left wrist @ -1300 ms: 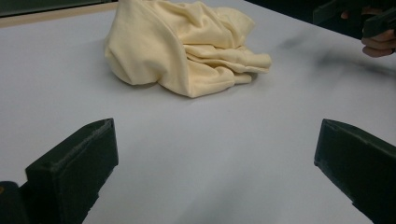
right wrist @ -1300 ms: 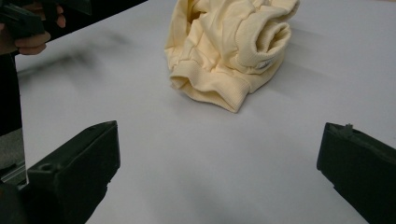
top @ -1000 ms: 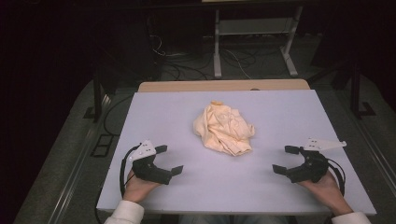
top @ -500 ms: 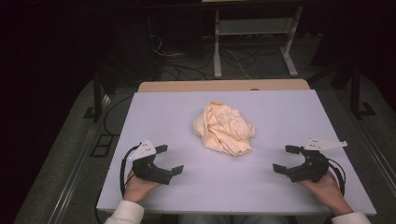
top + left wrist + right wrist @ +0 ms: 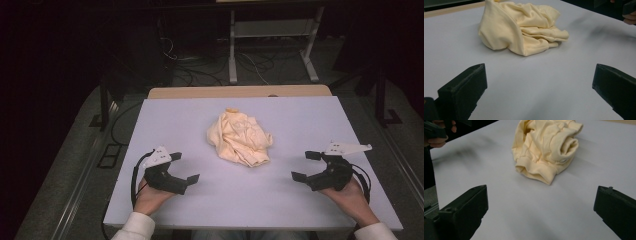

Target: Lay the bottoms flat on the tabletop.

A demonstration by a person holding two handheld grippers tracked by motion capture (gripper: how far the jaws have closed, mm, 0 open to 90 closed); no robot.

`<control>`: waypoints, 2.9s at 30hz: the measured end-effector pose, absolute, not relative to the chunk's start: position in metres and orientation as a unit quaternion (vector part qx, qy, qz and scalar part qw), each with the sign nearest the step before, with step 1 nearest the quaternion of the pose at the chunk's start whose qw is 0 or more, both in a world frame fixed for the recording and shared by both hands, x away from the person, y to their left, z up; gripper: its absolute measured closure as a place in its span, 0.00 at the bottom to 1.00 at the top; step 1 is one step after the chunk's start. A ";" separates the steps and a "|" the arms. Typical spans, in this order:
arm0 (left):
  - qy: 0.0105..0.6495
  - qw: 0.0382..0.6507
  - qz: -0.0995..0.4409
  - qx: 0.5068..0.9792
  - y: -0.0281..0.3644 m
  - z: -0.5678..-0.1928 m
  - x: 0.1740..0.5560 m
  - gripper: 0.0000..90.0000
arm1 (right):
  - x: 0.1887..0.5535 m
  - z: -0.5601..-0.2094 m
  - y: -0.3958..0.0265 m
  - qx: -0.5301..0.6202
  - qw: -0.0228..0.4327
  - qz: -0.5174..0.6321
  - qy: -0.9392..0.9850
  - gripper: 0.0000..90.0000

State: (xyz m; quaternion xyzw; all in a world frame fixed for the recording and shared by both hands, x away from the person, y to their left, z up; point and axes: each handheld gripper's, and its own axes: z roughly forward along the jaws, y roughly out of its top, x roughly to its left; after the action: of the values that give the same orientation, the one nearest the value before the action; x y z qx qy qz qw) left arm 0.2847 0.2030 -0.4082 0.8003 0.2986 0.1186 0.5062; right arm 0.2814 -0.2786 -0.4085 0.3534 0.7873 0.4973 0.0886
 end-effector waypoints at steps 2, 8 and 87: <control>0.297 0.505 0.113 0.802 0.201 -0.405 0.287 0.00 | 0.284 -0.404 -0.277 0.350 0.091 0.497 0.789 0.00; 0.296 0.502 0.110 0.805 0.198 -0.400 0.293 0.00 | 0.291 -0.397 -0.276 0.349 0.091 0.494 0.791 0.00; 0.333 0.499 0.090 0.795 0.155 -0.385 0.425 0.00 | 0.423 -0.399 -0.226 0.355 0.076 0.453 0.814 0.00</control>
State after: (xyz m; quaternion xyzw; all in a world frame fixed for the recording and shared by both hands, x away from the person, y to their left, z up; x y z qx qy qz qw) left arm 0.4250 0.1548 -0.3851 0.7949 0.3333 0.0904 0.4989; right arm 0.4232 -0.2259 -0.3986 0.3554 0.8143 0.4525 0.0756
